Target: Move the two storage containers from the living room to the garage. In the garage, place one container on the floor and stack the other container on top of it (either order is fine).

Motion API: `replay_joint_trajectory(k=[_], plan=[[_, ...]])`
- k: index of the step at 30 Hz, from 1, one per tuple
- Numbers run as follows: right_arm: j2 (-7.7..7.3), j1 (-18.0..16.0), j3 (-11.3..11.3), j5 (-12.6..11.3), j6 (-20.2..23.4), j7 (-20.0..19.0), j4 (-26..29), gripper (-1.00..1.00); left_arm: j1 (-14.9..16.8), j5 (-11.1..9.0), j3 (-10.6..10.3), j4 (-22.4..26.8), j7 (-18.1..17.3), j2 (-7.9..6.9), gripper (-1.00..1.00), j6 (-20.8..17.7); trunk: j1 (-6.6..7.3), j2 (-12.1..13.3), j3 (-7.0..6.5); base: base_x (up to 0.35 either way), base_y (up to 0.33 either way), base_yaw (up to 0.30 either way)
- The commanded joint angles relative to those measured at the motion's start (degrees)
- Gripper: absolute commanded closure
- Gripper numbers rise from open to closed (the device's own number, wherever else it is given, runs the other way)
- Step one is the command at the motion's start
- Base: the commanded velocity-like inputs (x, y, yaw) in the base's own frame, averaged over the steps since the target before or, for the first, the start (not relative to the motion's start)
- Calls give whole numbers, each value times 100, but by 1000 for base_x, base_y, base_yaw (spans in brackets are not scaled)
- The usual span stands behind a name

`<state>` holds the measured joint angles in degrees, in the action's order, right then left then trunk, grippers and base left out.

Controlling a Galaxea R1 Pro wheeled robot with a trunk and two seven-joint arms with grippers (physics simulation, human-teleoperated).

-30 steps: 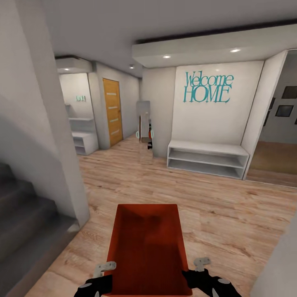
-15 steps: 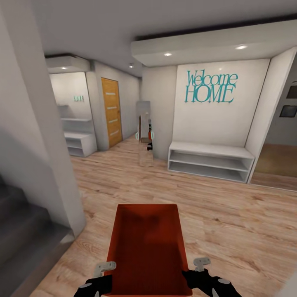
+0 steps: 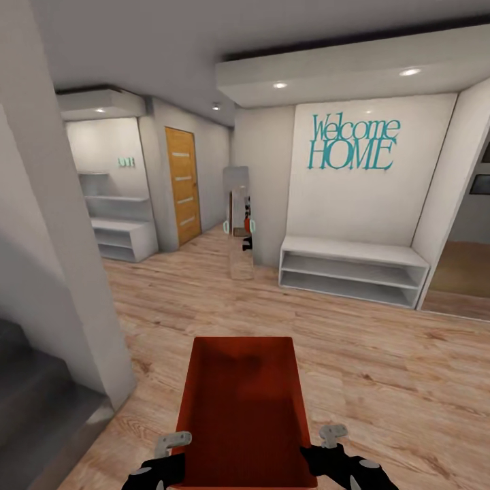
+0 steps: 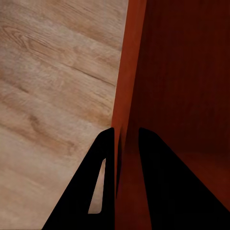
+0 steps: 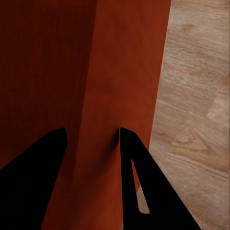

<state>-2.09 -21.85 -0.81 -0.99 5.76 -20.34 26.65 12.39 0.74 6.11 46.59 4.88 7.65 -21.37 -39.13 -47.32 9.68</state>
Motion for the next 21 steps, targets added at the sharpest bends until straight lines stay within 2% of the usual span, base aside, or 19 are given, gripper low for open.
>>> replay_joint_trajectory(k=[1, 21], plan=[[16, -4, 37, -24, 40, -155, -3, 100, 0, 67, -5, 17, 40, 9, 100, 248, -5, -7, 9, 330, 5, 0], [16, -4, 37, -24, 40, -155, -6, 100, 0, 67, -5, 17, 40, 17, 100, 248, -5, -7, 9, 330, 77, 0]])
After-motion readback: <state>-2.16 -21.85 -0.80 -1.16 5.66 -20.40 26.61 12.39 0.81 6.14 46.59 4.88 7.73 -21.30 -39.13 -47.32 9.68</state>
